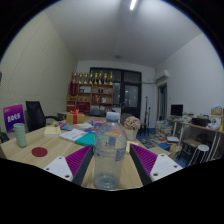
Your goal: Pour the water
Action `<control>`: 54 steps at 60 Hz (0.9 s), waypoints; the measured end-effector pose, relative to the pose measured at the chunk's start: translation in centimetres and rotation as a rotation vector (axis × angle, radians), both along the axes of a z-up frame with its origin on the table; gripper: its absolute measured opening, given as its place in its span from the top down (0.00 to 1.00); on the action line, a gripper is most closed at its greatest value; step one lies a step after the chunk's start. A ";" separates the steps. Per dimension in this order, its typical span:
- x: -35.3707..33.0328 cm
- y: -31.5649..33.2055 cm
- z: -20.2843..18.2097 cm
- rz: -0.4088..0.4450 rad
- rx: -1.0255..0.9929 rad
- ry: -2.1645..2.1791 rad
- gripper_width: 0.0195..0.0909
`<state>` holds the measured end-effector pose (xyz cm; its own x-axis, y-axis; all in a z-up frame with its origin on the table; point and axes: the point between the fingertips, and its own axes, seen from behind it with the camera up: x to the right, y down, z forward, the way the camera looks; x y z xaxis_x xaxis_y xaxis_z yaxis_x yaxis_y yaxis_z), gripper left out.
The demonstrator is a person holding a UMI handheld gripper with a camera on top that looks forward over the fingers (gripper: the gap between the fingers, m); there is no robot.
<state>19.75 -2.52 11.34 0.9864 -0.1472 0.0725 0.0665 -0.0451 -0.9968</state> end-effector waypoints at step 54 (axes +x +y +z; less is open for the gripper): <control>-11.1 5.7 8.9 0.051 0.029 -0.490 0.60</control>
<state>8.64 3.19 20.24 0.8433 -0.1087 0.5263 0.5292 -0.0022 -0.8485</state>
